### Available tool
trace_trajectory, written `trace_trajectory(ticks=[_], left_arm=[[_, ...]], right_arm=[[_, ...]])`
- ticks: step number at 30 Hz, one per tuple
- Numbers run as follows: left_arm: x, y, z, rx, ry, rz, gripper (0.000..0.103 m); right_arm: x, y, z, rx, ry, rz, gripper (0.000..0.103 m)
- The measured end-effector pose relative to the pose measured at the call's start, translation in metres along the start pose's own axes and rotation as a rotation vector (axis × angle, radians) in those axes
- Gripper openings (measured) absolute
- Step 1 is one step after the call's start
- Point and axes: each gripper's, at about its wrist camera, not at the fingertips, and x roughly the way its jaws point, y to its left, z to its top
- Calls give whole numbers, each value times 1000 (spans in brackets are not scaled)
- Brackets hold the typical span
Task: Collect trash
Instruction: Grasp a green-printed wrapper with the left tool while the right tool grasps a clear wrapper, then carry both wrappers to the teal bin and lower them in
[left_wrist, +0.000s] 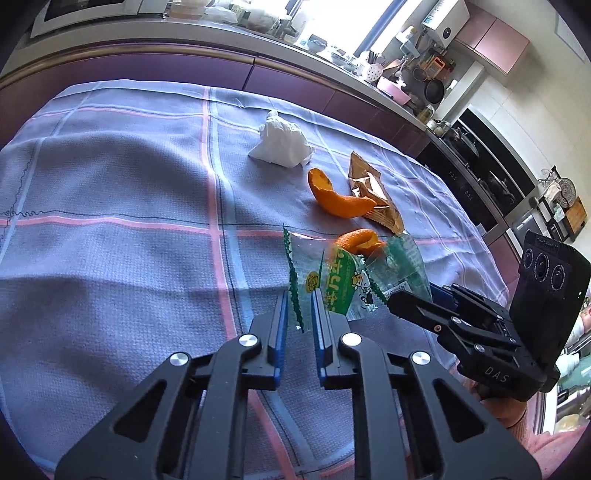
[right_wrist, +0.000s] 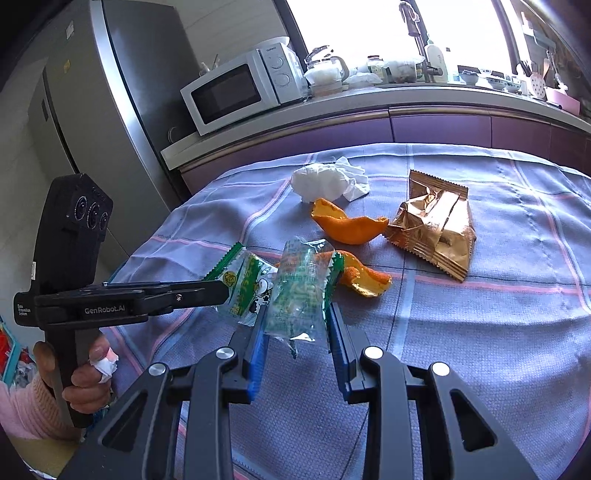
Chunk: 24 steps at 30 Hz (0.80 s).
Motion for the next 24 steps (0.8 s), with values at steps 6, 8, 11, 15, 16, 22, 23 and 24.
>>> trace_trajectory(ticks=[6,8,11,15,16,22,23,24], left_arm=[[-27,9,-6,-7,-61,29,9],[-37,14,-8,-11,-80,45,9],[-56,22,-12,-22,-111,68,9],[-81,33,-18,-46,-157,105,9],[-86,36,-20,-52,-167,111,9],[-120,54,-31,-86,-215,145,9],[-124,56,-33,-91,-221,150,9],[-130,59,-35,-98,-229,155,9]], right_arm=[[-2,11,3,-18,-13,18,29],[-1,16,4,-27,-16,28,29],[1,25,8,-42,-19,46,29],[5,40,12,-67,-22,75,29],[7,44,13,-75,-21,83,29],[15,66,20,-116,-11,128,29],[16,70,21,-123,-11,135,29],[18,75,21,-130,-9,142,29]])
